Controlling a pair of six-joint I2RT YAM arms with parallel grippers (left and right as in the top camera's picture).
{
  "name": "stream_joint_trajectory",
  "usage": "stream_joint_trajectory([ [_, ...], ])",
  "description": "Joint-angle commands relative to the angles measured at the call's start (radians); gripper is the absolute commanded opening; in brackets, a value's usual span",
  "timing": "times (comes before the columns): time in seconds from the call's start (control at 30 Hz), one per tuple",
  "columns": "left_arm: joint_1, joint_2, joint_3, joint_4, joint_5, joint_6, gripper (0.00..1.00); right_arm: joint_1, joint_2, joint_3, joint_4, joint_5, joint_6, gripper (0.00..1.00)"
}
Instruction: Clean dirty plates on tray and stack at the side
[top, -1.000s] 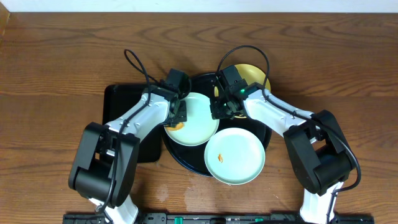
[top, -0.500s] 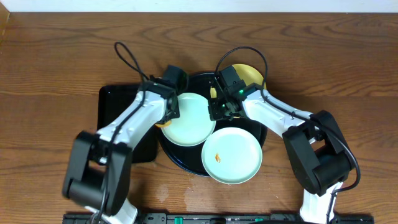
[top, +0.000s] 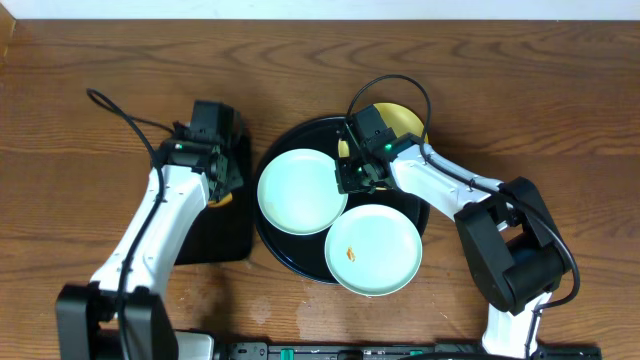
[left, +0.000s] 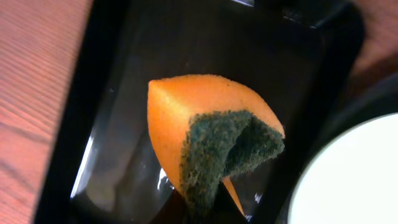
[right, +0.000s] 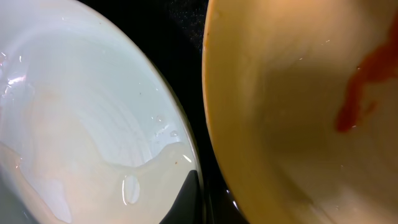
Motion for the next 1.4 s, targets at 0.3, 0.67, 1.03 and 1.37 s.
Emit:
stream_joint_trajectory([
  [0.3, 0.049, 0.011, -0.074, 0.111, 0.309, 0.174, 0.42, -0.004, 0.014, -0.003, -0.004, 0.012, 0.006, 0.01],
  [0.67, -0.016, -0.004, -0.105, 0.195, 0.514, 0.174, 0.35, -0.055, -0.082, -0.001, -0.019, -0.083, -0.116, 0.01],
  [1.03, -0.075, 0.2, -0.113, 0.258, 0.507, 0.174, 0.08, -0.054, -0.109, -0.001, -0.049, -0.123, -0.133, 0.01],
  [1.37, -0.075, 0.285, -0.113, 0.288, 0.506, 0.174, 0.08, -0.034, -0.052, -0.01, -0.095, -0.119, 0.008, 0.23],
])
